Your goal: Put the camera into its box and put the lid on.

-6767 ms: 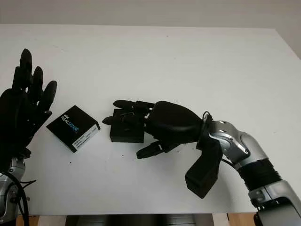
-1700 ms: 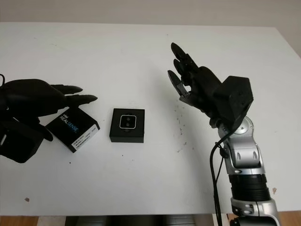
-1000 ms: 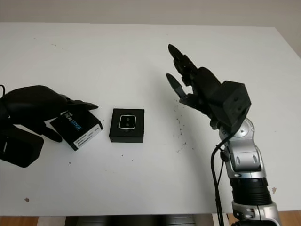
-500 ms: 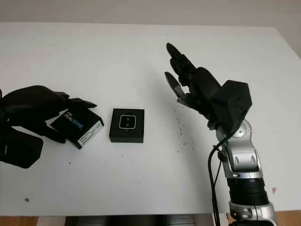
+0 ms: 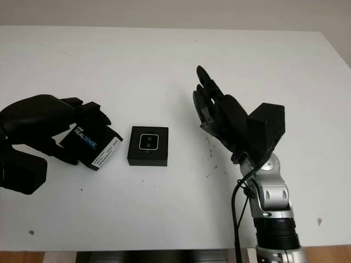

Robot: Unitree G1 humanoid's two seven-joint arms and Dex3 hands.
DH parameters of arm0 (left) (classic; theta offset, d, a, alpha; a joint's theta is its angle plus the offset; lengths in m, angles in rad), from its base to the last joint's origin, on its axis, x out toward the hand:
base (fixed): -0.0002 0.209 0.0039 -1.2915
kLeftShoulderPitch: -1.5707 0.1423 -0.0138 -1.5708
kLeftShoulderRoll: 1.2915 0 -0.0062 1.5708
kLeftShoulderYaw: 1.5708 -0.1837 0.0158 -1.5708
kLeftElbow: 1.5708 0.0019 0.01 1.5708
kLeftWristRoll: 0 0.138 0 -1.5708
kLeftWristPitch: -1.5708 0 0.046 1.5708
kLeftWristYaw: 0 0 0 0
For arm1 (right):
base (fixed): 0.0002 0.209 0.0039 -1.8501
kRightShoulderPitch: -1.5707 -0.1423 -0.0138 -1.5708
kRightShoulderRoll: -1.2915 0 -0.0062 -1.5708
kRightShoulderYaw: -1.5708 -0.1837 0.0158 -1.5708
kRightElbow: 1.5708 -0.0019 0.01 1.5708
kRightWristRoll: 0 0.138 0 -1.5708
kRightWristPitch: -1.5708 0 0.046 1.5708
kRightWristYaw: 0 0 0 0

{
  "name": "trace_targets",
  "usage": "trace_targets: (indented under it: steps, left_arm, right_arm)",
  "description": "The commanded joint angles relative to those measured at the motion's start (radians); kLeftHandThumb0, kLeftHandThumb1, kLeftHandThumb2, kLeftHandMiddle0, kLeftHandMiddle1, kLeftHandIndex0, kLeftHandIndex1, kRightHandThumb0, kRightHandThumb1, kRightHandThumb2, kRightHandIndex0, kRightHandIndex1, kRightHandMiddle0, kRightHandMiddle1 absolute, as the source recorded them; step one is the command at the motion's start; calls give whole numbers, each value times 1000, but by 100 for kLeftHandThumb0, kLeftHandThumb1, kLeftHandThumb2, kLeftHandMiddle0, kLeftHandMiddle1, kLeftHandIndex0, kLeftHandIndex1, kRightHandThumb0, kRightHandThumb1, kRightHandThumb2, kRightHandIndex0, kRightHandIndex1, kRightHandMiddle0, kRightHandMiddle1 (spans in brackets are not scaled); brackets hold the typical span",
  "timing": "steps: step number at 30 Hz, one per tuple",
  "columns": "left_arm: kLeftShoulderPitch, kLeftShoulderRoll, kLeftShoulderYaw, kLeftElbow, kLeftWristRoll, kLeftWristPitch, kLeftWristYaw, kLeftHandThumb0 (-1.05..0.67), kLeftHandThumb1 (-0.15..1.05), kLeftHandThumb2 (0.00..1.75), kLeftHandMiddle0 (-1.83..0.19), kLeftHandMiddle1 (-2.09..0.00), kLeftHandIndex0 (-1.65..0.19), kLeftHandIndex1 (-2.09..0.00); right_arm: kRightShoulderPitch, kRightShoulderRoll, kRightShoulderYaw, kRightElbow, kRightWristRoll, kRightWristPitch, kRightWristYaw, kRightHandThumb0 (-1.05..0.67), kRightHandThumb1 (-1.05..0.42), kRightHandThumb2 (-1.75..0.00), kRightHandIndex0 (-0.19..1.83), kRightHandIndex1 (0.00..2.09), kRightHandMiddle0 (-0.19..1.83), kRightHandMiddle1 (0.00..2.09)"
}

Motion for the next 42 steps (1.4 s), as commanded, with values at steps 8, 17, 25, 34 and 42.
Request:
trace_targets:
  steps: [8,17,25,34,42]
  left_arm:
    - [-8,-52,66,-105,-116,144,-39,-34,105,14,-16,-157,-9,-113]
    - [-31,-169,104,-427,-129,809,-162,-35,105,16,-19,-133,-13,-96]
    - [-154,-133,11,-493,-128,1152,-346,-40,105,21,-8,-135,-4,-104]
    - [-321,-133,-139,-450,-182,1401,-471,-48,105,21,-27,-157,-17,-123]
    - [-388,-168,-201,-421,-237,1497,-461,-50,105,22,-28,-166,-17,-141]
  right_arm:
    - [35,42,8,-32,11,8,-32,-63,-105,-70,-19,0,-19,0]
    - [60,70,25,-7,4,-11,-43,-64,-105,-69,-19,0,-19,0]
    - [84,94,42,0,-7,-41,-56,-63,-105,-69,-19,0,-19,0]
    - [92,99,56,14,-34,-87,-52,-65,-105,-67,-19,0,-19,0]
    - [97,102,67,0,-46,-68,-70,-65,-105,-66,-19,0,-19,0]
